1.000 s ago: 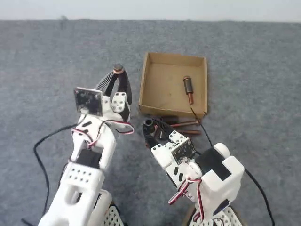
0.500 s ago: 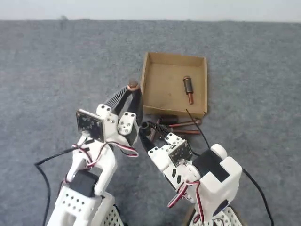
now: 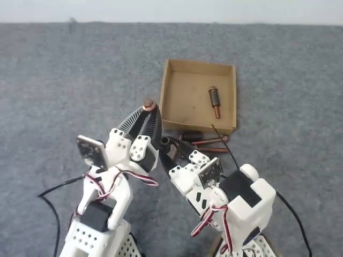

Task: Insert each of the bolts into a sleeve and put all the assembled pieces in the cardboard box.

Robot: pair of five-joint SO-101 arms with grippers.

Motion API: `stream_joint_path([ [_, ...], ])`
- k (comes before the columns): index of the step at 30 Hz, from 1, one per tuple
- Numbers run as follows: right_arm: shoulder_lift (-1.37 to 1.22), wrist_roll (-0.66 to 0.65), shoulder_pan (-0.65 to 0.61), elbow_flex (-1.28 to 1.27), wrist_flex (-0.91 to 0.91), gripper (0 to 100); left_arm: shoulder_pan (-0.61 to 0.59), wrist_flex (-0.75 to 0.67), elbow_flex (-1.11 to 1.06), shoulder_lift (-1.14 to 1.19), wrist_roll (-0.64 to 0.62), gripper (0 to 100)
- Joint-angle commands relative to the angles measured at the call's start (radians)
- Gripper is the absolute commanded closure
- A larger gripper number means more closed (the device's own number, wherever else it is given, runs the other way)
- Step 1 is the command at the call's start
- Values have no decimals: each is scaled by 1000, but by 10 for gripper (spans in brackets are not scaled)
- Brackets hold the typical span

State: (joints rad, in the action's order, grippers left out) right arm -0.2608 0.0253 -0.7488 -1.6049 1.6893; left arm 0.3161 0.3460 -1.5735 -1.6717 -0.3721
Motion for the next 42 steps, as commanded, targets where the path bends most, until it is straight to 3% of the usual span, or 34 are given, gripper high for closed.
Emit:
stream_joint_path([
  [1,7,-2,1,15,33,992,3,18,7,-25,-11,990],
  [7,7,-25,1,15,31,992,35,157,67,-28,15,990],
  [14,7,-25,2,12,33,992,37,157,64,-26,15,990],
  [23,7,-25,19,12,35,992,37,0,-38,-23,15,990],
  [42,67,-26,22,-18,8,992,69,-6,-79,-28,44,990],
])
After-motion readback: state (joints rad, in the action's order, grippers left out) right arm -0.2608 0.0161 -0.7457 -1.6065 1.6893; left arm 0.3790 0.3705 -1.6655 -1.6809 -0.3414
